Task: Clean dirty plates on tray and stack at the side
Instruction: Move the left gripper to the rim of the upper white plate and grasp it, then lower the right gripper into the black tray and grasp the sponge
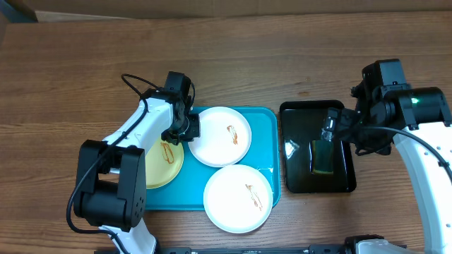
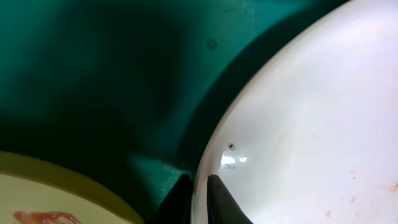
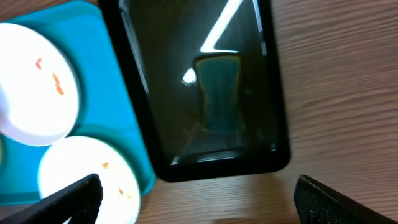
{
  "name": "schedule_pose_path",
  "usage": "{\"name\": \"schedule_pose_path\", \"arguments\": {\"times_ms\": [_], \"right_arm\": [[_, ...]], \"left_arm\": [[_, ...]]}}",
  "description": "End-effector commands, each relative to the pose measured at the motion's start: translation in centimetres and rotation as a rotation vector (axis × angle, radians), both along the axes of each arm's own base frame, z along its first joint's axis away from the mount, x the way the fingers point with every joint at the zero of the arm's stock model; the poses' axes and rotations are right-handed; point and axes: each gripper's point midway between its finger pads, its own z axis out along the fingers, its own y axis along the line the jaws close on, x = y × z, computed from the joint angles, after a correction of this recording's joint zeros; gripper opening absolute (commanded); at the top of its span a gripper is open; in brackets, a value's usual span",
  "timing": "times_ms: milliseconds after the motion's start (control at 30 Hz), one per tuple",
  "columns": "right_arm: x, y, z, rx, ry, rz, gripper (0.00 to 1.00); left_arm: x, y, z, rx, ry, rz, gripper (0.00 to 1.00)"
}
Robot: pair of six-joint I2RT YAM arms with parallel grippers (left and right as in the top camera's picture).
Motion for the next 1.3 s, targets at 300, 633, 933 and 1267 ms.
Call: {"name": "schedule_pose_path", "arguments": {"times_ms": [300, 633, 933, 1267], "right_arm": [[0.4, -1.1, 0.8, -0.063, -0.042, 0.021, 1.0], [1.7, 0.6, 1.2, 0.033, -0.095, 0.024, 1.0], [0.5, -0.7, -3.1, -0.019, 0.008, -0.177, 1.0], [-1.4, -1.3, -9.2, -0.056, 0.086, -0.182, 1.0]], "left_arm": [[-0.5, -0.3, -1.3, -0.012, 0.005, 0.005, 0.11], [-0.6, -0.7, -1.3, -0.01, 0.005, -0.007, 0.05], [-0.6, -0.7, -1.3, -0.01, 0.003, -0.007, 0.04], [-0.6, -0.7, -1.3, -0.008, 0.002, -0.008, 0.04]]}}
